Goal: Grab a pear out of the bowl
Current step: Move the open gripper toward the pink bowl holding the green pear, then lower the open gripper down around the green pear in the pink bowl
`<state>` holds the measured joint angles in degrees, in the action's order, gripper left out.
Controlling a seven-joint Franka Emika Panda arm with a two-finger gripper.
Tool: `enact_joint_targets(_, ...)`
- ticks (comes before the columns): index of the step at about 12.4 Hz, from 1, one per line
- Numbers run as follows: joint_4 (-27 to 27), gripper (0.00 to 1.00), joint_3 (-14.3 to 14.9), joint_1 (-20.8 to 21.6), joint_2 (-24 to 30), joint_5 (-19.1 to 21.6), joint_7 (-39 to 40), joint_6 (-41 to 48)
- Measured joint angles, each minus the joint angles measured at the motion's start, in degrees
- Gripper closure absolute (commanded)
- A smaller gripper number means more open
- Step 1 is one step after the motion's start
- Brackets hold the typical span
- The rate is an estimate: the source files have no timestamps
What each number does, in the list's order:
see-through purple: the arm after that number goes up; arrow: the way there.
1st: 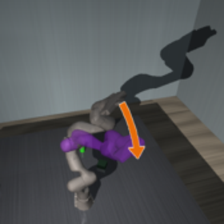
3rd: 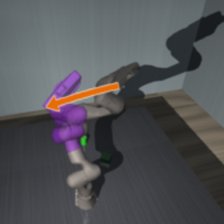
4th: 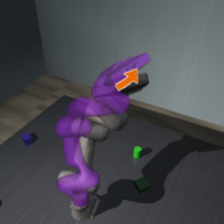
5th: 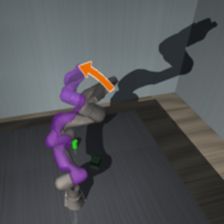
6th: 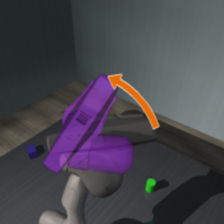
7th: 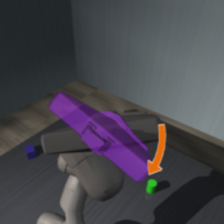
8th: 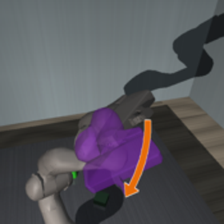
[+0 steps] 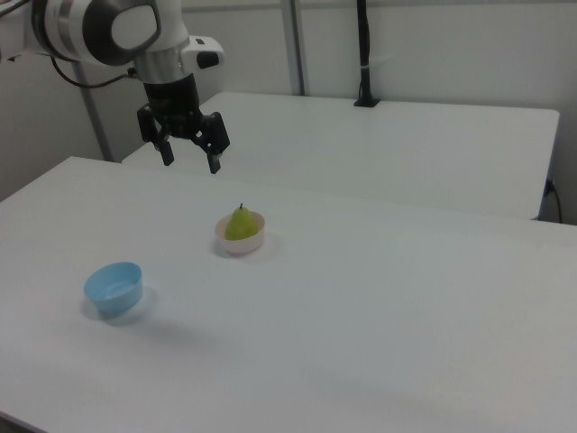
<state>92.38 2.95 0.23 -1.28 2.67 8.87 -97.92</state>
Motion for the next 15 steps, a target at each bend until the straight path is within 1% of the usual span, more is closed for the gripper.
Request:
enact_joint_targets(2, -0.9, 0.00, -0.2, 1.3, -2.6, 0.0, 2.0, -2.4)
enact_joint_targets(5, -2.1, 0.00, -0.3, 4.4, -8.9, 0.0, 2.0, -12.3)
enact_joint_targets(7, -3.7, 0.00, -0.3, 6.2, -14.4, -0.1, 0.2, -18.7)
enact_joint_targets(9, -7.4, 0.00, -0.2, 7.7, -21.0, -1.9, -2.3, -21.2)
enact_joint_targets(11, -9.4, 0.00, 0.1, 8.3, -26.2, -2.4, -2.7, -26.7)
enact_joint_targets(15, -10.0, 0.00, 2.0, 9.3, -31.5, -2.5, -2.8, -31.9)
